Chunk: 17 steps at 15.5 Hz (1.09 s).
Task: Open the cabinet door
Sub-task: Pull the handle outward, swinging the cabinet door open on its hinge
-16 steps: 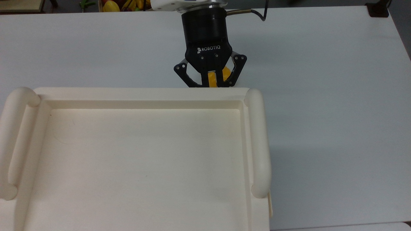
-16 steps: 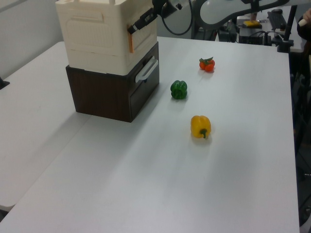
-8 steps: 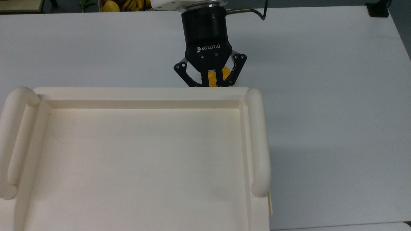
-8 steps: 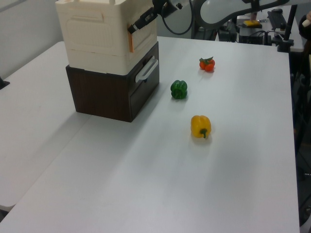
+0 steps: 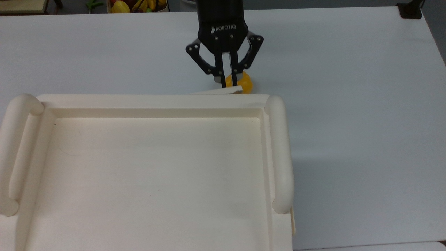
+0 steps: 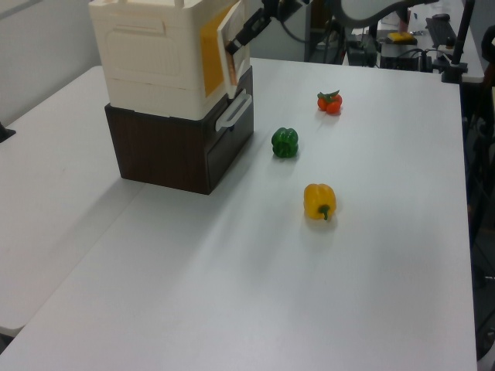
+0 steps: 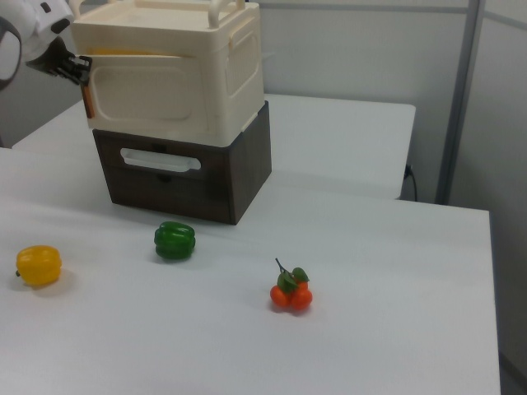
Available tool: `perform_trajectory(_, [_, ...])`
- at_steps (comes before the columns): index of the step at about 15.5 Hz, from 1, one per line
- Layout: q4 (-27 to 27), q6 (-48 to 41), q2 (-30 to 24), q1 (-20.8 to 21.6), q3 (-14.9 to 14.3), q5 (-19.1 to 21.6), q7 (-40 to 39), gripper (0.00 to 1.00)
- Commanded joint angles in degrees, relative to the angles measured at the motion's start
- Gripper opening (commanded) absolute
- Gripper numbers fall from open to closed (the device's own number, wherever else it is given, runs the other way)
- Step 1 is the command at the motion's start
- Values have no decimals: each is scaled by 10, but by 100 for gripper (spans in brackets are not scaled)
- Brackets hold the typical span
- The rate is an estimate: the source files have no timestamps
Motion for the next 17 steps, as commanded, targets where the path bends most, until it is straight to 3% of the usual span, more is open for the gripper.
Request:
perform_trajectory(1, [-33,-106,-50,-16,-2,0,2,3])
perform_trajectory(5, [-35,-250,-88,-44,-2,0,2,4])
perform_trajectory(12, [-38,-395,-117,-102,-10,1,-5,7])
perform_trajectory(16, [-34,-471,-136,-160,-10,2,-50,21])
perform_trajectory(17, [-33,-490,-141,-173,-12,2,-72,29])
